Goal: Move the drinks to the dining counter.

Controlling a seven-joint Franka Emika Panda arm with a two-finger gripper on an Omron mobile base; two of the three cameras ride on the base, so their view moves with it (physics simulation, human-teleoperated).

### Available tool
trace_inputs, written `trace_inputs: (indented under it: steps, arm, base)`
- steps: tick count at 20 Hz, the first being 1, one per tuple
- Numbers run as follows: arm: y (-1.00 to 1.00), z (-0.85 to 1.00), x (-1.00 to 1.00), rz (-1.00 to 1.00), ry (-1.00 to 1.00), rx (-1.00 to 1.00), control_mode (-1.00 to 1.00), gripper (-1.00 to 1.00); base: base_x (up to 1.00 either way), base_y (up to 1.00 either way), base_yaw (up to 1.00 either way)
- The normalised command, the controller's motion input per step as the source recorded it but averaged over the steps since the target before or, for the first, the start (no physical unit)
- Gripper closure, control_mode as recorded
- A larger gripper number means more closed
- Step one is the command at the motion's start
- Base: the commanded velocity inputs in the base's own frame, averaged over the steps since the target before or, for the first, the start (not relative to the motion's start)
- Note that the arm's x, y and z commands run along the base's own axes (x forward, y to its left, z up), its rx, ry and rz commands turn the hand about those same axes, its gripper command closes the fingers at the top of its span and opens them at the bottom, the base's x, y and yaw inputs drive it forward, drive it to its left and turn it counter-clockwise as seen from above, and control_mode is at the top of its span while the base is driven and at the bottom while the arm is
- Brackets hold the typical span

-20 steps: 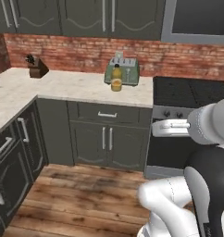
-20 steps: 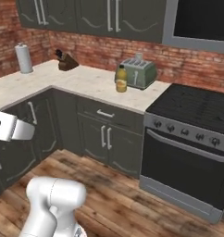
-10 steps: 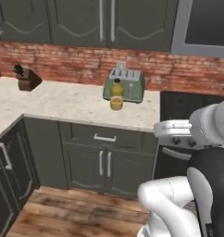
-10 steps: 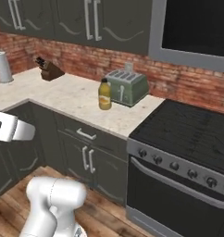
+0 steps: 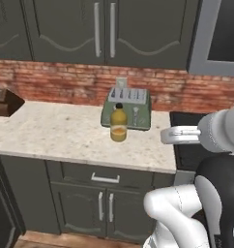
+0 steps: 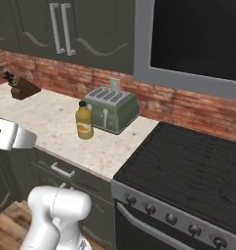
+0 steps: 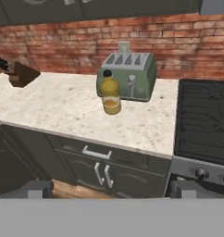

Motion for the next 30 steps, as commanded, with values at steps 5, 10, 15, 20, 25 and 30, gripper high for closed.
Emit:
trace_inputs:
  steps: [5,10,15,20,25,30]
  arm:
    - [0.0,0.0,0.0,0.0,0.0,0.0,1.0,-1.0]
    - [0.0,0.0,0.0,0.0,0.0,0.0,1.0,-1.0]
    - [0.0,0.0,0.0,0.0,0.0,0.0,1.0,-1.0]
    - [0.0,0.0,0.0,0.0,0.0,0.0,1.0,-1.0]
    - [0.0,0.0,0.0,0.0,0.0,0.0,1.0,-1.0]
    - [0.0,0.0,0.0,0.0,0.0,0.0,1.0,-1.0]
  base:
    - [1.0,0.08,-0.16]
    - [0.97,0.0,-0.11]
    - [0.77,0.3,-0.07]
    - [0.79,0.7,-0.23]
    - [0.76,0.71,-0.32]
    - [0.61,0.57,-0.21]
